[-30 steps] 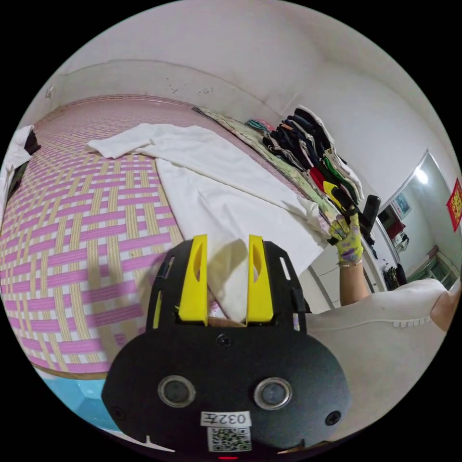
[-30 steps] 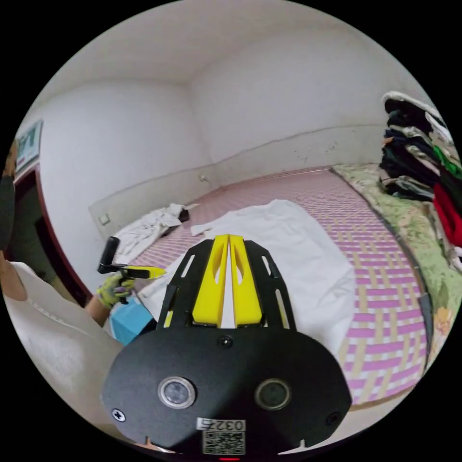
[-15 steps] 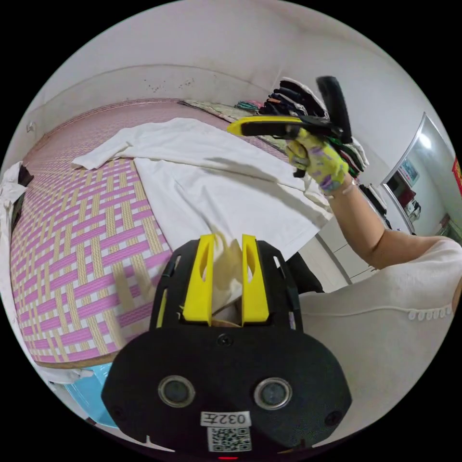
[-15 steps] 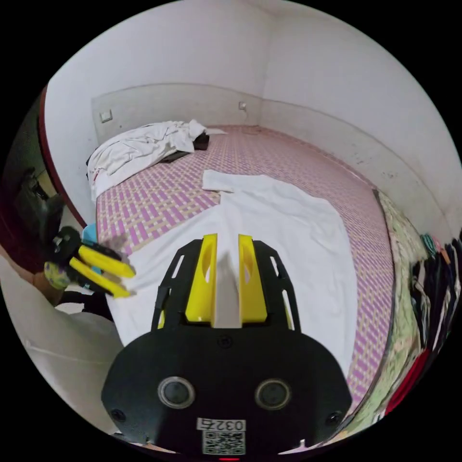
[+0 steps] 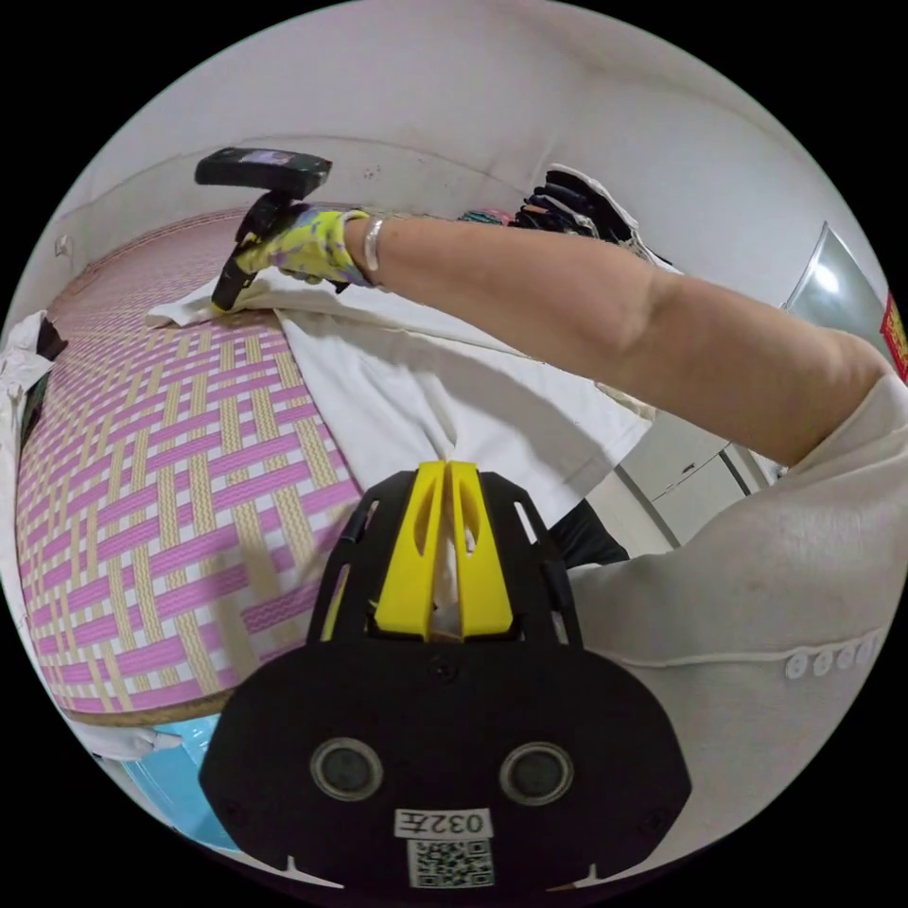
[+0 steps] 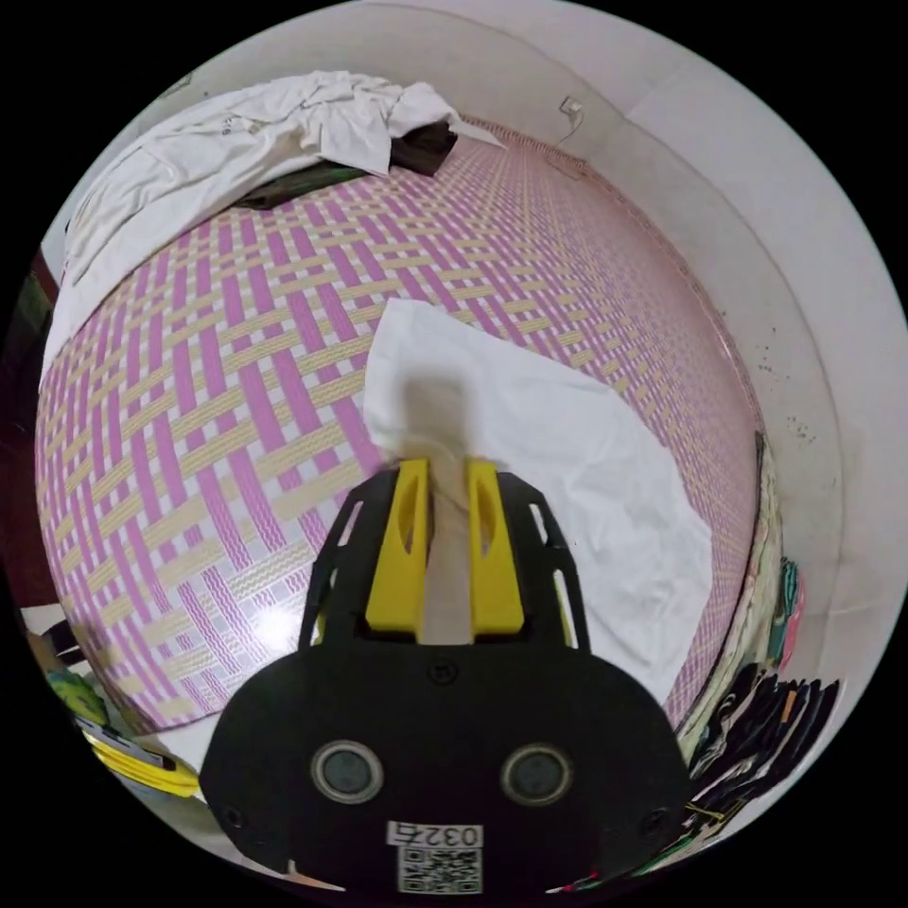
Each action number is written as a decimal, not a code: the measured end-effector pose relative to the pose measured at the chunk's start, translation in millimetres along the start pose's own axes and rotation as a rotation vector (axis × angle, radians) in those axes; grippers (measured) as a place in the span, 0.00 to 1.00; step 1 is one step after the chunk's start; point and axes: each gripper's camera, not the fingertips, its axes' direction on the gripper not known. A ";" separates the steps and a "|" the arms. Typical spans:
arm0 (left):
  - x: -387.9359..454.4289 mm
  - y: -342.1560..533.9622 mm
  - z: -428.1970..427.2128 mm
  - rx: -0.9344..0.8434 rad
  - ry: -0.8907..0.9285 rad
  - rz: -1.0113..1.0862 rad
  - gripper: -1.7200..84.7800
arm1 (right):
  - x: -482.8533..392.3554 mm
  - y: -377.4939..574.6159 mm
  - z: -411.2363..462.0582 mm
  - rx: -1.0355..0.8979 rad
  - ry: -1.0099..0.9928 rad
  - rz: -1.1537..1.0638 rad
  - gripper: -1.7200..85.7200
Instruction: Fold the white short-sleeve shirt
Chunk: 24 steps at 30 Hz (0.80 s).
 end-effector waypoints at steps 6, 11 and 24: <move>-12.7 4.6 -7.5 0.021 0.065 -0.050 0.01 | 84.1 18.1 -36.6 0.134 -0.198 0.145 0.01; -20.8 6.9 -16.6 0.048 0.075 -0.091 0.01 | 248.6 148.0 -133.9 0.384 -0.147 0.456 0.01; -39.4 -58.3 -11.6 0.098 0.161 -0.074 0.01 | 397.1 537.5 -131.7 0.490 -0.344 0.927 0.01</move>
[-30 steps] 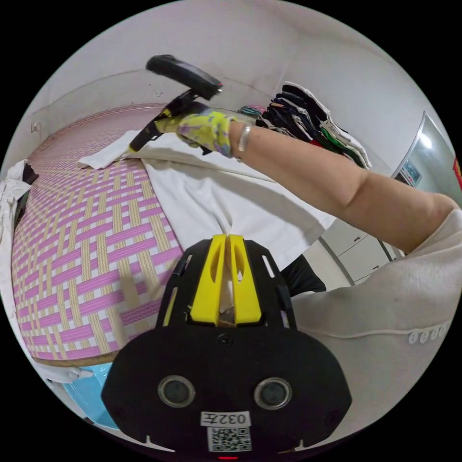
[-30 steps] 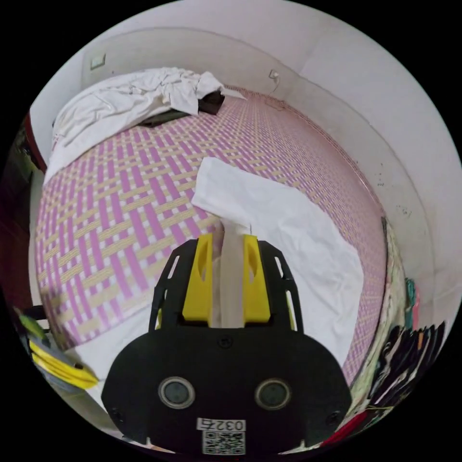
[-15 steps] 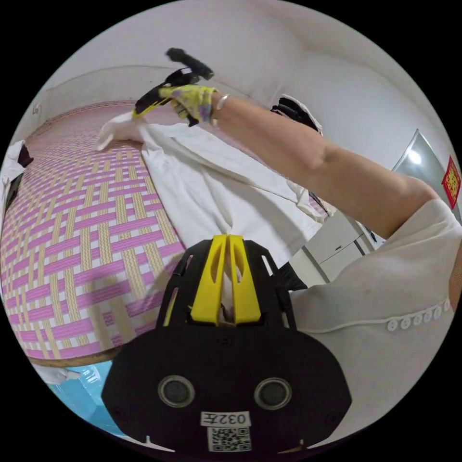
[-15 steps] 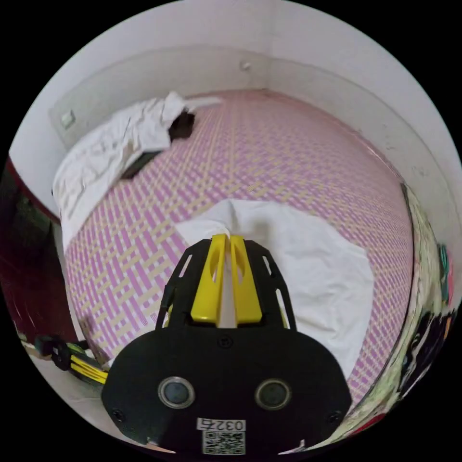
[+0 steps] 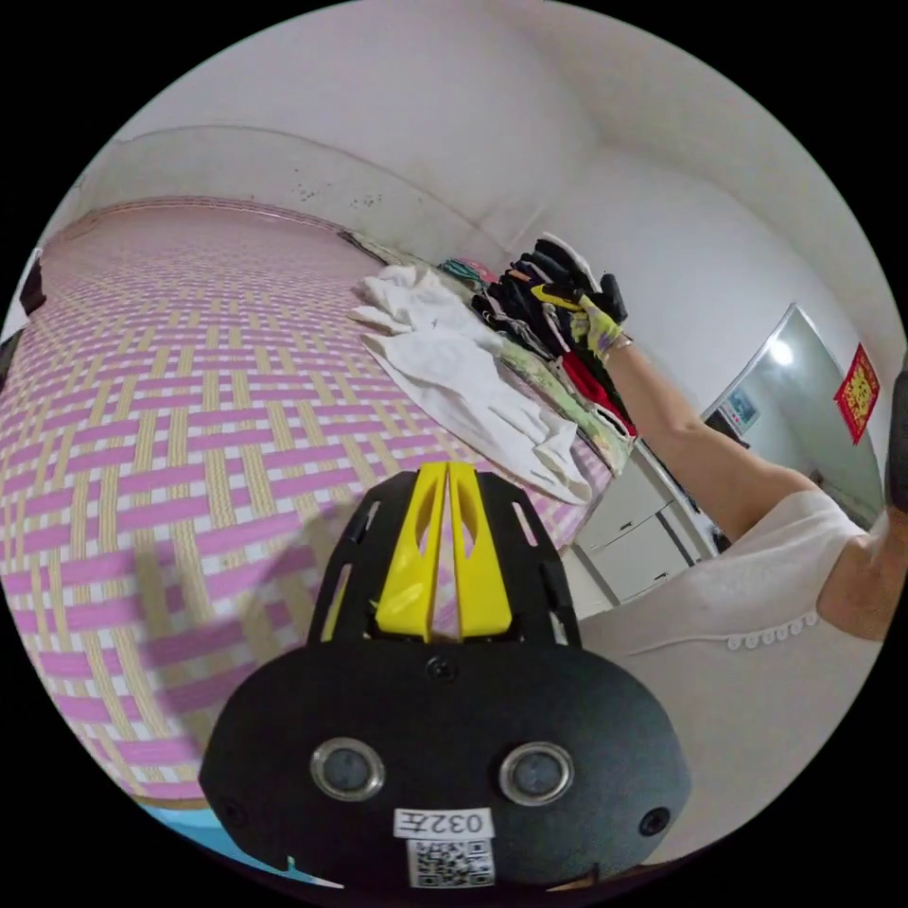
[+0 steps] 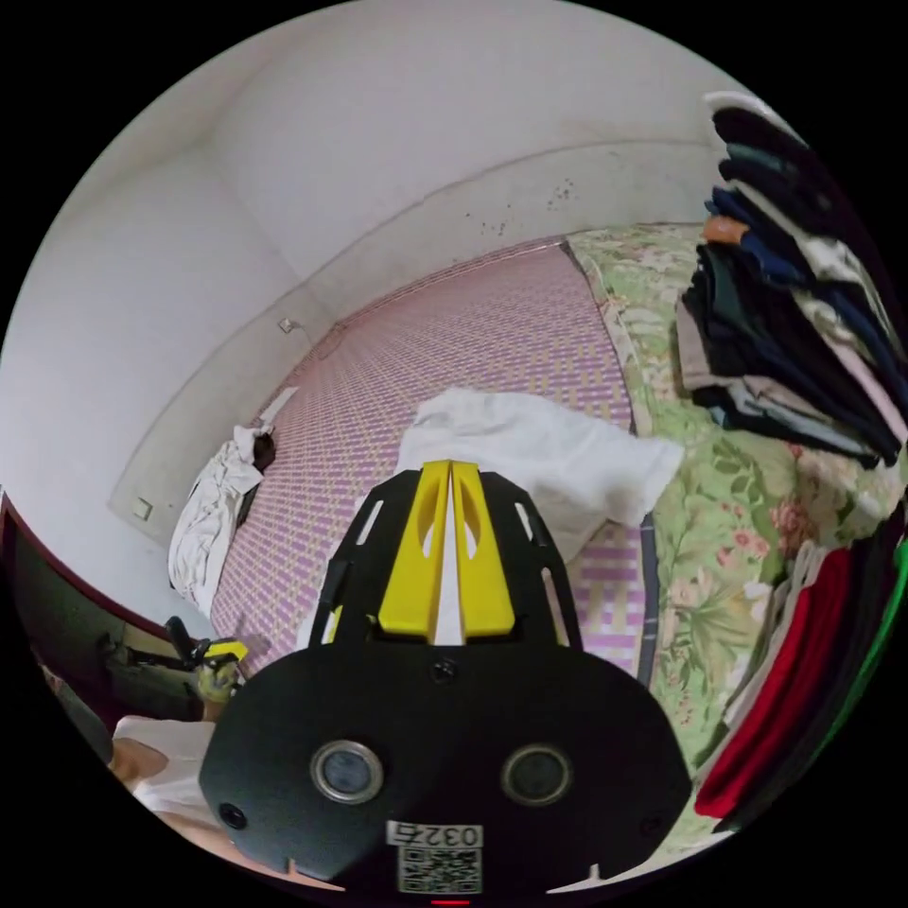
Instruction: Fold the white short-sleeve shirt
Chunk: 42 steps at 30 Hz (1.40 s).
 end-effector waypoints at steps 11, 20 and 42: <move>-16.2 -153.9 118.0 -0.196 -0.223 0.215 0.10 | -57.4 216.1 -11.2 -0.039 -0.043 -0.285 0.05; -24.8 -209.4 157.4 -0.285 -0.283 0.345 0.10 | -36.0 346.2 -66.2 0.002 -0.067 -0.178 0.06; -198.8 -35.1 -242.4 0.267 -0.035 -0.266 0.00 | -54.7 385.5 -90.8 0.069 -0.178 -0.240 0.06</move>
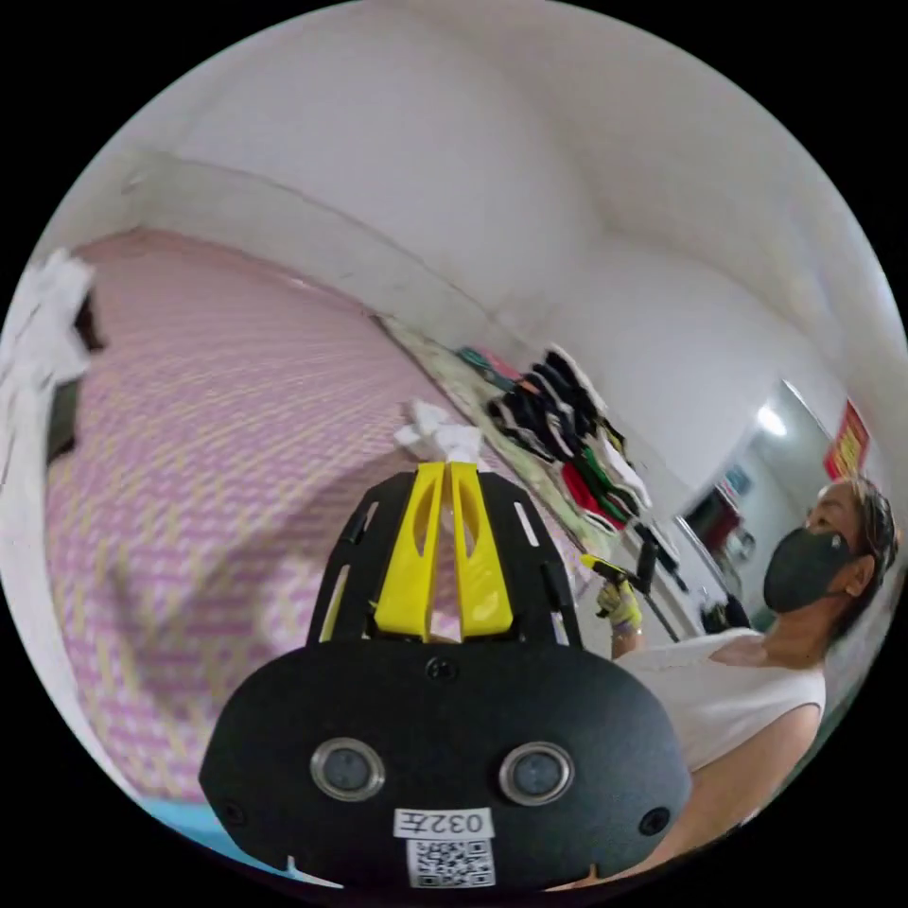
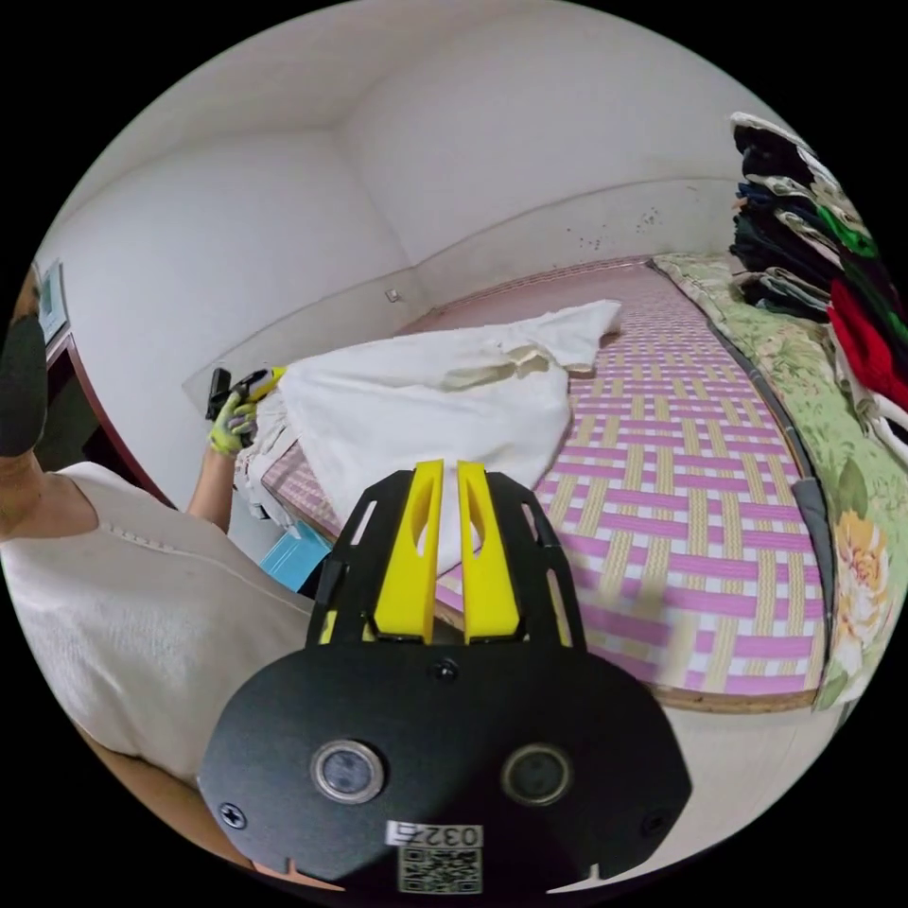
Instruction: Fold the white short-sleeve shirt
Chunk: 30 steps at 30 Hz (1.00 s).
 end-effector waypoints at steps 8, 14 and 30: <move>-88.2 90.4 -25.4 -0.031 0.093 -0.229 0.00 | -34.5 -21.6 43.5 -0.086 -0.081 -0.094 0.07; -93.0 61.3 -24.2 0.050 0.241 -0.198 0.01 | -58.5 -22.7 43.4 -0.057 -0.069 -0.129 0.08; 433.8 -132.2 308.7 -0.546 1.060 0.599 0.06 | -34.2 52.0 -63.4 0.136 0.153 0.061 0.08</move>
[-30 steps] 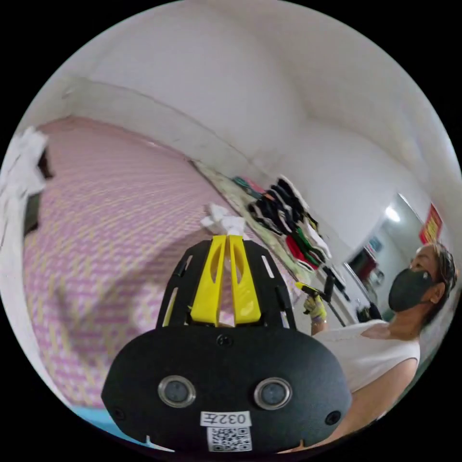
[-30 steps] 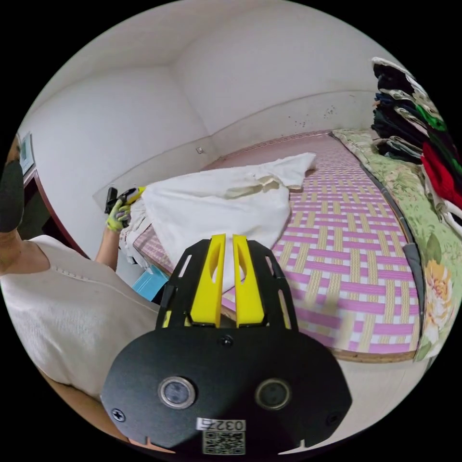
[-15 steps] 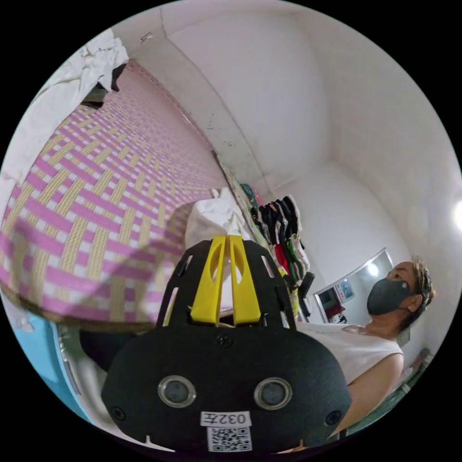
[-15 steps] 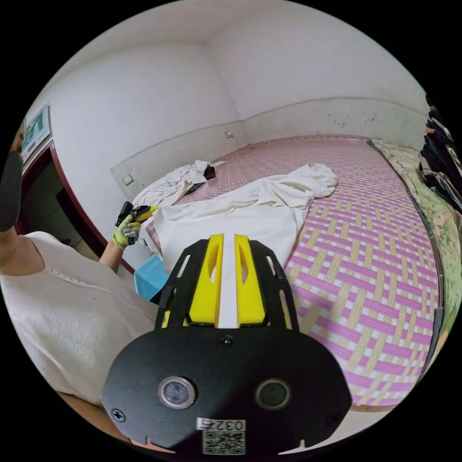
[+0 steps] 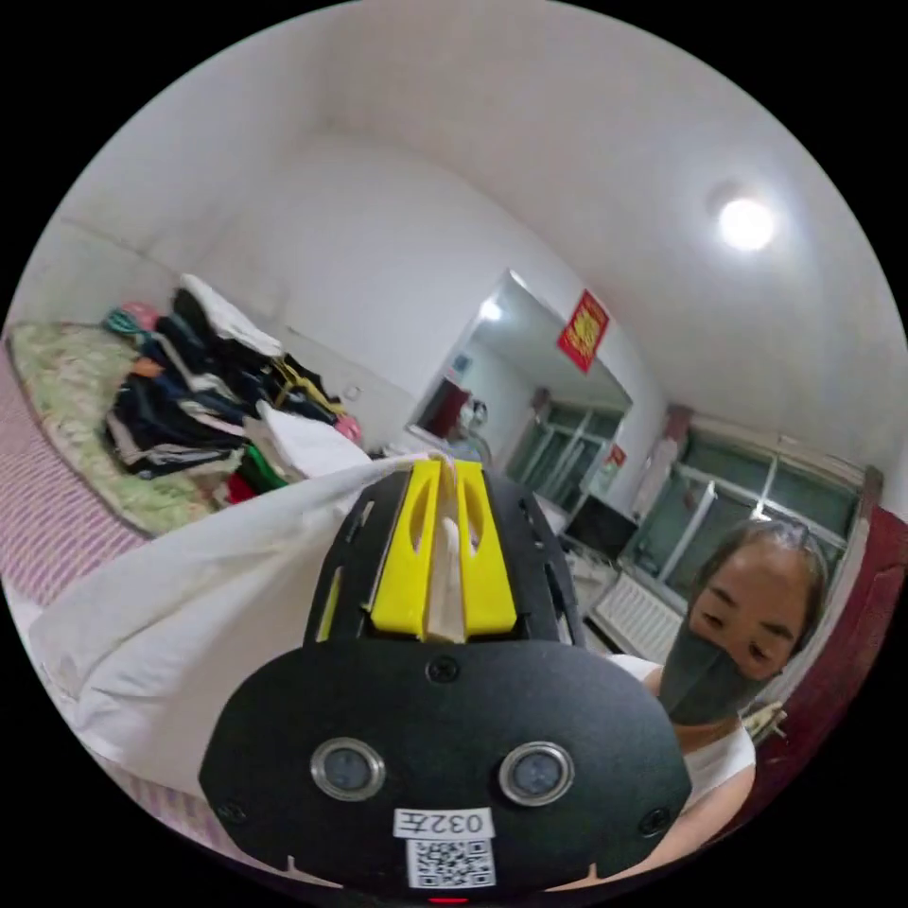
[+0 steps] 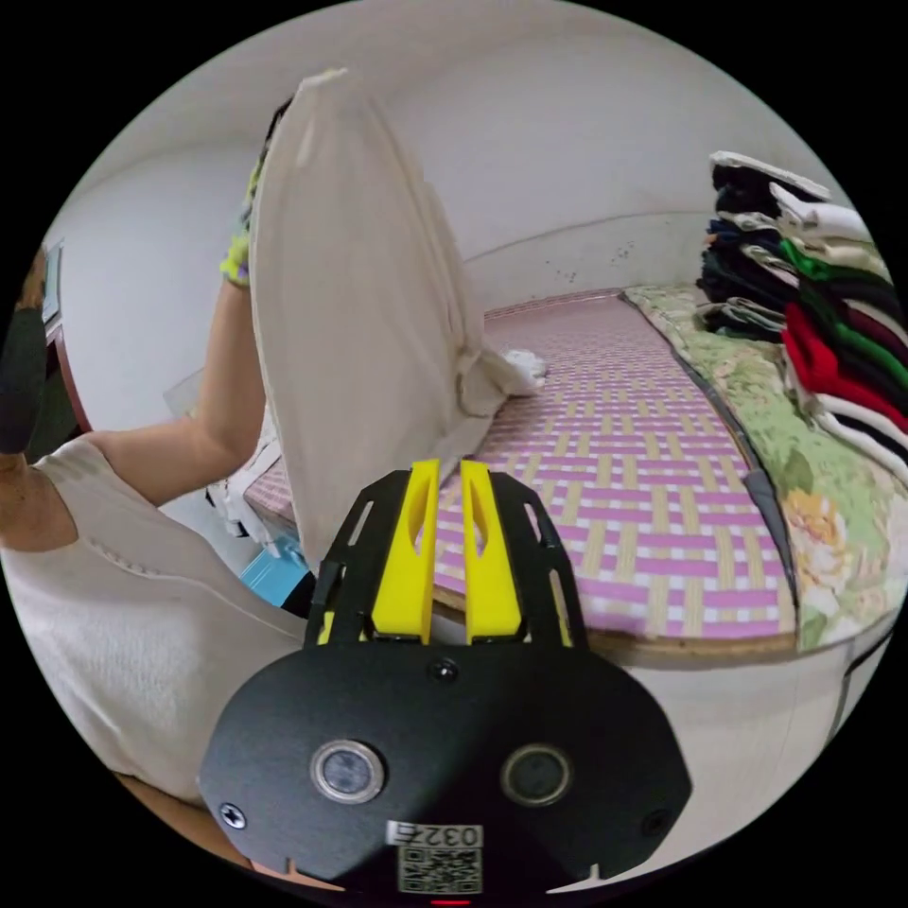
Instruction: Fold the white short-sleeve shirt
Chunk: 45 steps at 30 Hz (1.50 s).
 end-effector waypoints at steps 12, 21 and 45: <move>-134.9 217.1 -42.3 -0.029 -0.476 -0.539 0.11 | 76.2 40.8 -34.3 -0.015 0.160 0.251 0.08; -116.1 288.8 6.4 -0.166 -0.629 -0.624 0.14 | 86.2 -4.0 -23.4 0.071 0.170 0.244 0.08; 46.0 448.5 -191.7 0.219 -0.993 -0.806 0.05 | -16.1 -109.9 172.5 -0.474 0.010 -0.058 0.08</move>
